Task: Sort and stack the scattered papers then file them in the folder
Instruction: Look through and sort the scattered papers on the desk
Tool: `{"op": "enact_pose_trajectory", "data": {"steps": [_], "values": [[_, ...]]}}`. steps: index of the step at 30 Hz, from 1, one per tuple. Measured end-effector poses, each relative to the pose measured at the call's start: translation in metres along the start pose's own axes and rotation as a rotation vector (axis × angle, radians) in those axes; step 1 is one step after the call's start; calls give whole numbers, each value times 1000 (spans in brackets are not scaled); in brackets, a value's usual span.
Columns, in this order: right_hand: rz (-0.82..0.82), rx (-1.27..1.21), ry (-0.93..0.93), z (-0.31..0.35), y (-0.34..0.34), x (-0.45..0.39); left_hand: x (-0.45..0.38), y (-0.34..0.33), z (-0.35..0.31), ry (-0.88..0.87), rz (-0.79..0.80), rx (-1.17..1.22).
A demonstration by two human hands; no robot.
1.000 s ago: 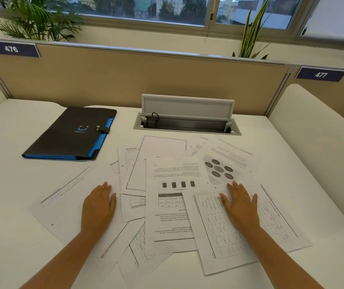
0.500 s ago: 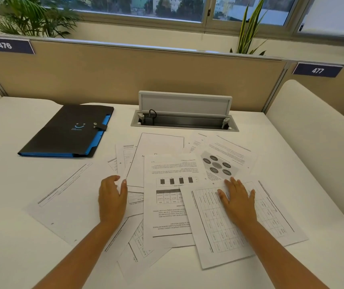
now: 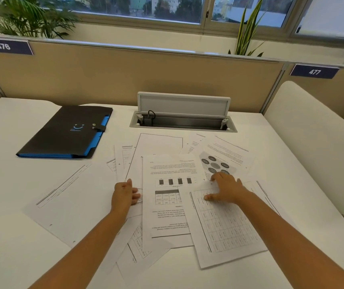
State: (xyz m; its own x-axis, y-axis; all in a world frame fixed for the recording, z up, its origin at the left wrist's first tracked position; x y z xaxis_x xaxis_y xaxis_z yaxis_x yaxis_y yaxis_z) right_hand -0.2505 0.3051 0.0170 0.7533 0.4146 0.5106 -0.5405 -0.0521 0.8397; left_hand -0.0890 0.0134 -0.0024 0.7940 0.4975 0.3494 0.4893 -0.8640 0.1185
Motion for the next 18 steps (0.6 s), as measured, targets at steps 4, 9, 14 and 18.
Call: {"op": "enact_pose_trajectory", "data": {"steps": [4, 9, 14, 18], "values": [[9, 58, -10, 2, 7, -4, -2, 6, 4, 35, 123, 195], [-332, -47, 50, 9, 49, 10, -2, 6, 7, 64, 152, 259], [-509, -471, -54, -6, 71, 17, -2, 7, 8, 26, 132, 227], [-462, -582, -69, -10, 52, 10, -1, 7, 7, 13, 101, 174]]}}
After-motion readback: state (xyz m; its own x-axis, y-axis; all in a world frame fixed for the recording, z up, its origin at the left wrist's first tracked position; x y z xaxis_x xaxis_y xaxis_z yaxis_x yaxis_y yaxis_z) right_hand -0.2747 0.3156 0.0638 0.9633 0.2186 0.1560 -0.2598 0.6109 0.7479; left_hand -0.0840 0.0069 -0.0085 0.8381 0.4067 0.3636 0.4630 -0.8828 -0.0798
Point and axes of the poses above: each hand's wrist, its own x-axis away from the middle knuckle, its own y-axis out of the back of the hand, z = x × y, the point moved 8 cm from there along -x, towards the middle knuckle, and after that the axes turned 12 degrees about z, right-handed, at the moved point
